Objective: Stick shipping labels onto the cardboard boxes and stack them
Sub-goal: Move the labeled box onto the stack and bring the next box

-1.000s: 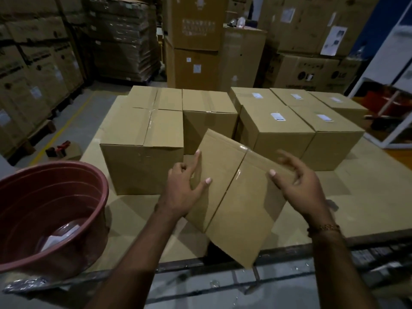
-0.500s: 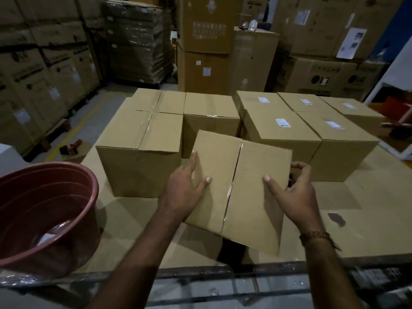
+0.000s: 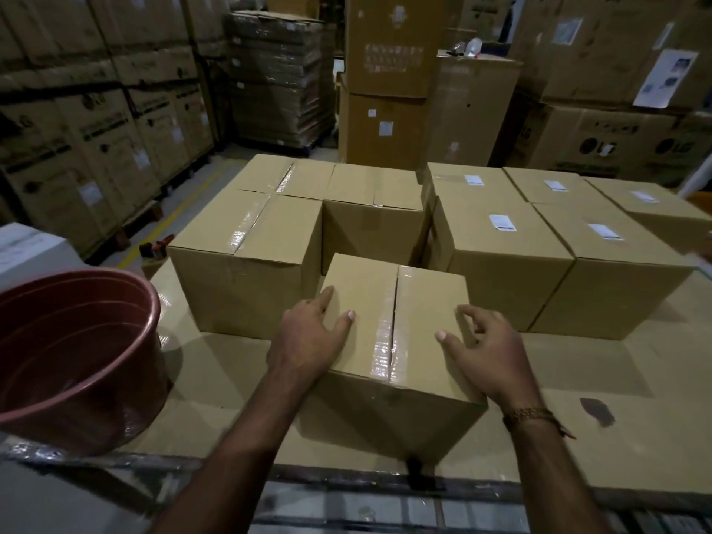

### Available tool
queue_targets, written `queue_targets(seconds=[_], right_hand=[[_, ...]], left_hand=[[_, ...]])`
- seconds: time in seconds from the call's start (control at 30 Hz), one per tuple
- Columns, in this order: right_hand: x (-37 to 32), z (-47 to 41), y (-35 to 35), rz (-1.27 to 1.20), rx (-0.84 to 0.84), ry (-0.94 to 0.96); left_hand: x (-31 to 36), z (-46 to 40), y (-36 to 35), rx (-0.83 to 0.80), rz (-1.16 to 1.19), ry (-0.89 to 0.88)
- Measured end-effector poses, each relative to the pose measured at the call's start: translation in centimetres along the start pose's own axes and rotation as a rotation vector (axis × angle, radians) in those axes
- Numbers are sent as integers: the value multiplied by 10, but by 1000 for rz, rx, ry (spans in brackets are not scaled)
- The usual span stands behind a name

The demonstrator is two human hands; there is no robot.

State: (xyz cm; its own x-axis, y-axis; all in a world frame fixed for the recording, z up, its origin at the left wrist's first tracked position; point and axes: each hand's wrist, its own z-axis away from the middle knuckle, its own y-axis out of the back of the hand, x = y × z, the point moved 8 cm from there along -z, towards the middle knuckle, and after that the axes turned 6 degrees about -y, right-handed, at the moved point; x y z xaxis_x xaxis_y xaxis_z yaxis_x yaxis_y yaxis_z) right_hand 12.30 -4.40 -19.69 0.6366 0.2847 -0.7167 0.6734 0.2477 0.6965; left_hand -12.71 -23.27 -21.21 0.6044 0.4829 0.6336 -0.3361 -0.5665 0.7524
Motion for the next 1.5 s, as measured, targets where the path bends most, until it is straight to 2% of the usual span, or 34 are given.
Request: queue_targets(seconds=[0.17,0.3,0.37,0.5,0.73,0.9,1.0,1.23,1.5], right_hand=[[4,-16,-5,-53,-6,36],[12,-28,-13,-110,9,2],[15,-33,-13,-165,15,-20],[13,-46,-10,-196,70,2],[2,-73,-20,-118,69,40],[-7,-88,-26,-77,93,37],[-14,-97,-30,-15,113,62],[-35,-124,-43,149,135,92],[-51,-148,-60,261,134,114]], left_hand=[[10,0,7,137,53,-2],[25,2,22,347,73,-198],[34,6,25,378,122,-315],[38,7,15,275,35,-441],[26,-9,17,254,-153,-376],[18,-32,29,226,-189,-367],[10,-51,35,143,-199,-321],[-17,-89,36,-100,-401,-271],[-17,-107,40,-103,-438,-281]])
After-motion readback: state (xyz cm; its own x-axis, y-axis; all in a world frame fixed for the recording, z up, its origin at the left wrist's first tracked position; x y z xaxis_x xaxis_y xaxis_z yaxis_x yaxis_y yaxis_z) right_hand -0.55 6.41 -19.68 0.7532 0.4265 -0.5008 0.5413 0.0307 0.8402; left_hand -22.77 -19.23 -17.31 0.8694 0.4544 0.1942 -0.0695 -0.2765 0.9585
